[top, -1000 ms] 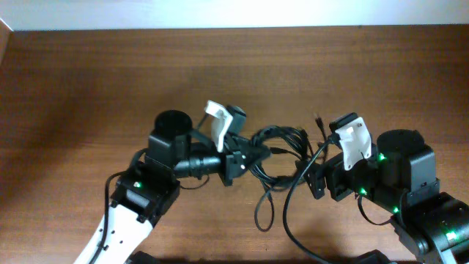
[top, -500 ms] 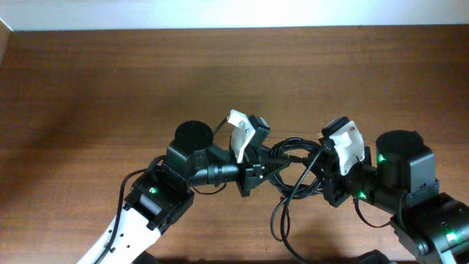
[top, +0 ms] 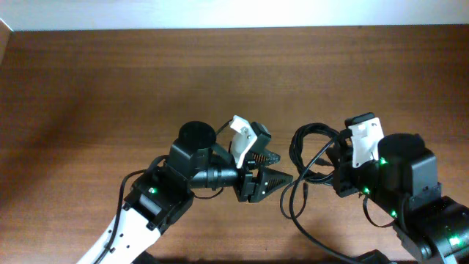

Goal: Untangle cables

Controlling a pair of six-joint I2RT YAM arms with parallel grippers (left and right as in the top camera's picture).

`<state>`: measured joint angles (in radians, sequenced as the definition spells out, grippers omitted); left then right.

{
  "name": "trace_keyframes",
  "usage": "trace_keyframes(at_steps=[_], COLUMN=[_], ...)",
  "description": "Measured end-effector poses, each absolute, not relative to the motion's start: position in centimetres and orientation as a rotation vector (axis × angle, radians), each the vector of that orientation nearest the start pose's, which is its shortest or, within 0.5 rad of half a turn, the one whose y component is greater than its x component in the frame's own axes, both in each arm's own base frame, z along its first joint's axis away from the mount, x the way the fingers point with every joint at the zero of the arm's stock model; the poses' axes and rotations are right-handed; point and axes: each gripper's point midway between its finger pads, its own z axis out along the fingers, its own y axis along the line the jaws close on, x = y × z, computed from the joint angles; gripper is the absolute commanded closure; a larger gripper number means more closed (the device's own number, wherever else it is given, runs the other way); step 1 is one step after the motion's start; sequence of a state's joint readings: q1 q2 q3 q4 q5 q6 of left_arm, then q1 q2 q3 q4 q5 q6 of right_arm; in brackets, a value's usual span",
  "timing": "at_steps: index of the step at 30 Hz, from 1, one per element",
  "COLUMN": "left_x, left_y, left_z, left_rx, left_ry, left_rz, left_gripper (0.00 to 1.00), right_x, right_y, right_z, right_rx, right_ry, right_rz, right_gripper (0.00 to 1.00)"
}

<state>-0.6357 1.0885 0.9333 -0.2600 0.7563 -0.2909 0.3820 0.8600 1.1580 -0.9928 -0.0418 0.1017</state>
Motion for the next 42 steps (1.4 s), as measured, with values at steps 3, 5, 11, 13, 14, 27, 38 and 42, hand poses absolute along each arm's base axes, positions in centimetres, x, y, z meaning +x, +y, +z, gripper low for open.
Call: trace_keyframes(at_steps=[3,5,11,13,14,27,38,42], left_x=[19.7,20.3,20.9,21.5,21.7,22.1,18.7,17.9], left_y=[-29.1,-29.6,-32.4,-33.0,-33.1,-33.2,-33.0,-31.4], left_z=[28.3,28.2,26.4,25.9,26.0,26.3,32.8,34.4], left_rx=[0.875,0.882,0.913,0.882,0.869,0.800,0.997,1.018], left_ry=[1.952,1.933,1.945,1.965,1.964,1.989,1.633,1.572], left_rz=[-1.311,-1.307,-1.351,-1.372,-1.381,-1.409,-1.581,-1.589], left_gripper=[0.25,0.26,0.50,0.50,0.57,1.00,1.00,1.00], right_x=[23.3,23.4,23.2,23.1,23.1,22.6,22.0,21.7], right_y=[9.9,9.9,10.3,10.3,10.3,9.9,7.9,8.9], right_z=[28.8,29.0,29.0,29.0,29.0,28.8,30.0,30.3], right_rx=[-0.330,-0.328,-0.341,-0.340,-0.342,-0.338,-0.260,-0.290], right_ry=[2.243,2.239,2.239,2.241,2.244,2.262,2.250,2.246], right_rz=[0.288,0.289,0.320,0.321,0.321,0.305,0.209,0.271], right_gripper=[0.96,0.96,0.96,0.96,0.96,0.96,0.96,0.96])
